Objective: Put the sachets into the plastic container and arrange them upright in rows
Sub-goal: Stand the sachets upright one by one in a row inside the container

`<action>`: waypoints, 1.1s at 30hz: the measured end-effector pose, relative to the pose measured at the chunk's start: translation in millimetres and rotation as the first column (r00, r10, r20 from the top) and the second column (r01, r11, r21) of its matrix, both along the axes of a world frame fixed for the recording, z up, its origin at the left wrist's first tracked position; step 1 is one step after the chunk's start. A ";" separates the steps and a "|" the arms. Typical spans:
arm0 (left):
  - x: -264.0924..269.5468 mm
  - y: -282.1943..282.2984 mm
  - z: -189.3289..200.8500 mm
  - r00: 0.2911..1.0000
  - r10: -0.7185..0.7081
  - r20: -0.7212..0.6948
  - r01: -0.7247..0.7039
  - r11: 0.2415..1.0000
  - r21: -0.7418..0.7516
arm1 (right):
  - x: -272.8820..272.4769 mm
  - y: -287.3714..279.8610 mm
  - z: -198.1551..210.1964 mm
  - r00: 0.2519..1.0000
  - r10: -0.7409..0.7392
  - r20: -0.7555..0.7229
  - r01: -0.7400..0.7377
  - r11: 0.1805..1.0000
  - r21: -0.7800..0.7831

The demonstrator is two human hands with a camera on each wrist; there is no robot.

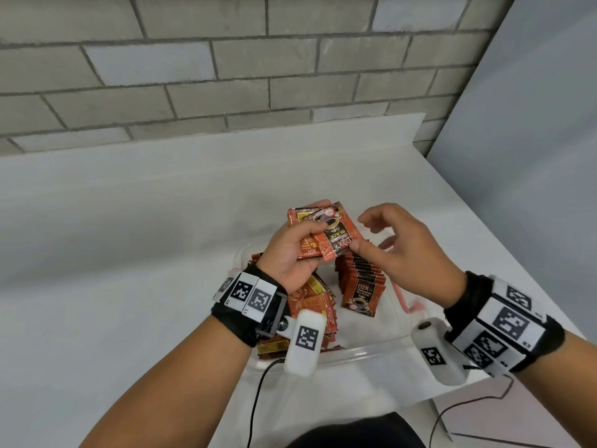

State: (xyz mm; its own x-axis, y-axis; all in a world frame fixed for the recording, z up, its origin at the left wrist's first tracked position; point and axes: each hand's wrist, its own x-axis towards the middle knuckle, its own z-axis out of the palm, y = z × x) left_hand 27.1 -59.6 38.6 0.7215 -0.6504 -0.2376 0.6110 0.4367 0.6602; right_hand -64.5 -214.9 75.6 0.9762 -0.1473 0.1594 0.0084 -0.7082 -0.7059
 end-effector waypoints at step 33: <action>13.8 9.8 6.4 0.970 0.242 -0.031 -0.241 0.970 0.029 | 0.7 -37.3 29.7 0.973 0.012 -0.228 -0.013 1.000 -0.001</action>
State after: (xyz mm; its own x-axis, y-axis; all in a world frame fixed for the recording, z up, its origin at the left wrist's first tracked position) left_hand 40.9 -49.8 45.0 0.8478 -0.4514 -0.2784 0.5116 0.5577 0.6536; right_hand -63.8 -252.2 105.3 0.9886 -0.1345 -0.0676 -0.1438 -0.7110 -0.6883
